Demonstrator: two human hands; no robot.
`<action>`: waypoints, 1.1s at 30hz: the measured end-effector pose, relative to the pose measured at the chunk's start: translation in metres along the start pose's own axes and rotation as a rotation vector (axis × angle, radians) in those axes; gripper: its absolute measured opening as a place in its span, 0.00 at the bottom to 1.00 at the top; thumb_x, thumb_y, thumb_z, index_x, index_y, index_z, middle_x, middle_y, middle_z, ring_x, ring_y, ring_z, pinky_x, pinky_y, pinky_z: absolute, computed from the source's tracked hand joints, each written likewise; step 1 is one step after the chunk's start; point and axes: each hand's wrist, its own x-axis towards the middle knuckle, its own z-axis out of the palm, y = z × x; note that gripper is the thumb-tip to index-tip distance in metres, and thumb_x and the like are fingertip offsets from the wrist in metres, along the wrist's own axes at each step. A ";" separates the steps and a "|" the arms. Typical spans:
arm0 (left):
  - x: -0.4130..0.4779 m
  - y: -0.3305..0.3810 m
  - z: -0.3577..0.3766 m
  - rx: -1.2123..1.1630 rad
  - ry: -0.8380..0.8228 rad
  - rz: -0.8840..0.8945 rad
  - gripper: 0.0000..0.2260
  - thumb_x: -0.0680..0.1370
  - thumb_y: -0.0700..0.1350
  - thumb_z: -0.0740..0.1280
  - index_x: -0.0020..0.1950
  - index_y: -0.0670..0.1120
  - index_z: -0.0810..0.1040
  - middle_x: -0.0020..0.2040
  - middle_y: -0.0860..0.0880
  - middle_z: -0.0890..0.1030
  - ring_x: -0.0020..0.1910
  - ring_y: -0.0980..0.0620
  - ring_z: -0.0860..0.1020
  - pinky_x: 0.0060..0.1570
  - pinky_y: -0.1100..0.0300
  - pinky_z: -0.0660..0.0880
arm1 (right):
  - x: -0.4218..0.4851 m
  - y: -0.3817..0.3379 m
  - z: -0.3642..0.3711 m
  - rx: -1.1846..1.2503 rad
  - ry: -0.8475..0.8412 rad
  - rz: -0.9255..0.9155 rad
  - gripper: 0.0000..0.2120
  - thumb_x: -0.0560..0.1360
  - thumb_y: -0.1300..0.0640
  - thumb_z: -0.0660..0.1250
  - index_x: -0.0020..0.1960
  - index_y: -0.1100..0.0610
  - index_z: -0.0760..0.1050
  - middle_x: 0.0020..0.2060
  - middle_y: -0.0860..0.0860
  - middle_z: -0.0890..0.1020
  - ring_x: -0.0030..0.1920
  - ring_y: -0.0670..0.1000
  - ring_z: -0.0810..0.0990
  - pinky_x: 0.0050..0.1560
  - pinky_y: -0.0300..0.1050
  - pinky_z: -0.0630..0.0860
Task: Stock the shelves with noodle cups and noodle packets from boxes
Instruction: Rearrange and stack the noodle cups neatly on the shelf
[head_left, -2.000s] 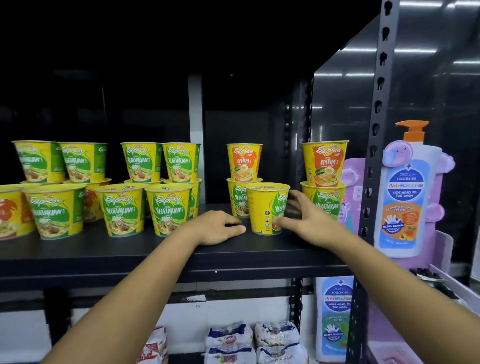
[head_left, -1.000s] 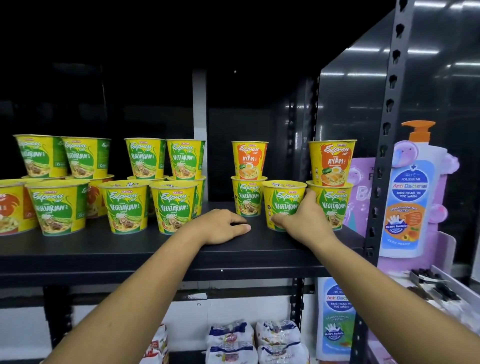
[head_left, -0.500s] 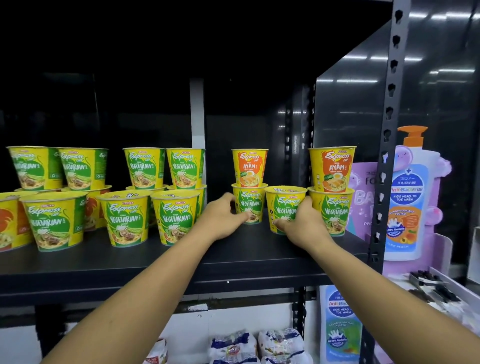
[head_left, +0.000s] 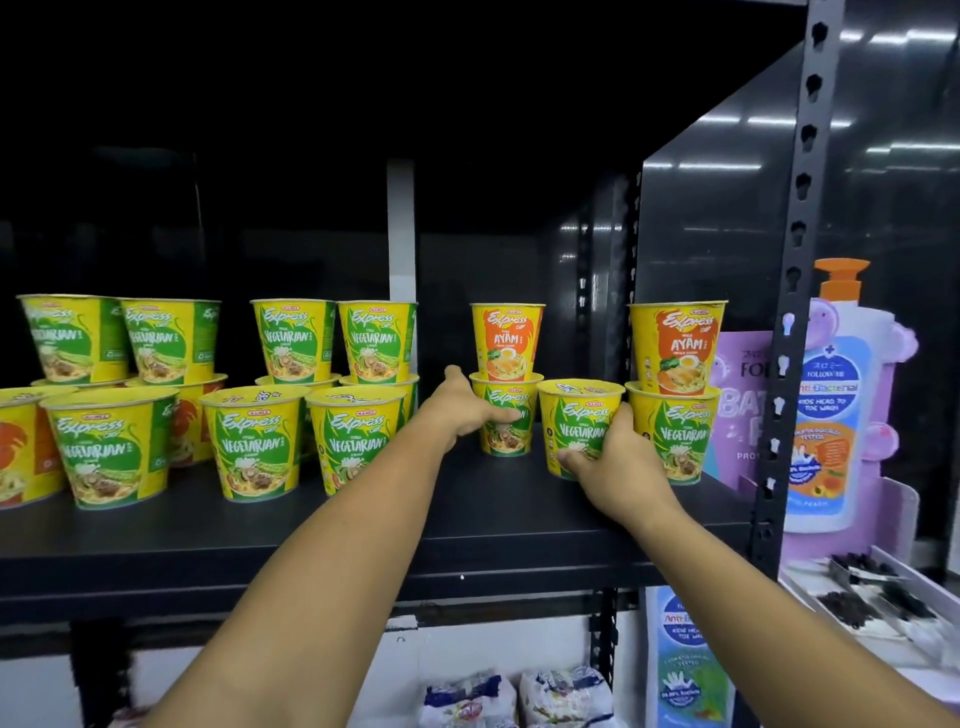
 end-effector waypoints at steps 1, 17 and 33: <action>0.003 0.000 0.001 -0.016 -0.012 0.004 0.51 0.69 0.47 0.83 0.81 0.45 0.53 0.70 0.44 0.75 0.67 0.43 0.76 0.60 0.48 0.74 | 0.000 0.001 0.000 0.002 -0.002 0.001 0.33 0.75 0.49 0.76 0.70 0.59 0.62 0.56 0.58 0.81 0.57 0.63 0.80 0.53 0.54 0.76; 0.019 -0.020 0.010 -0.029 0.028 0.078 0.41 0.71 0.48 0.82 0.75 0.47 0.60 0.63 0.48 0.79 0.61 0.47 0.79 0.64 0.45 0.76 | 0.019 -0.003 -0.001 0.000 -0.111 0.121 0.31 0.76 0.50 0.76 0.69 0.58 0.63 0.63 0.58 0.78 0.64 0.62 0.77 0.61 0.56 0.75; 0.020 -0.026 0.011 -0.024 0.020 0.090 0.38 0.74 0.49 0.79 0.74 0.49 0.58 0.64 0.49 0.78 0.63 0.46 0.78 0.67 0.42 0.74 | 0.055 -0.007 0.013 0.089 -0.140 0.227 0.47 0.77 0.57 0.74 0.82 0.58 0.43 0.73 0.58 0.70 0.72 0.60 0.71 0.71 0.55 0.67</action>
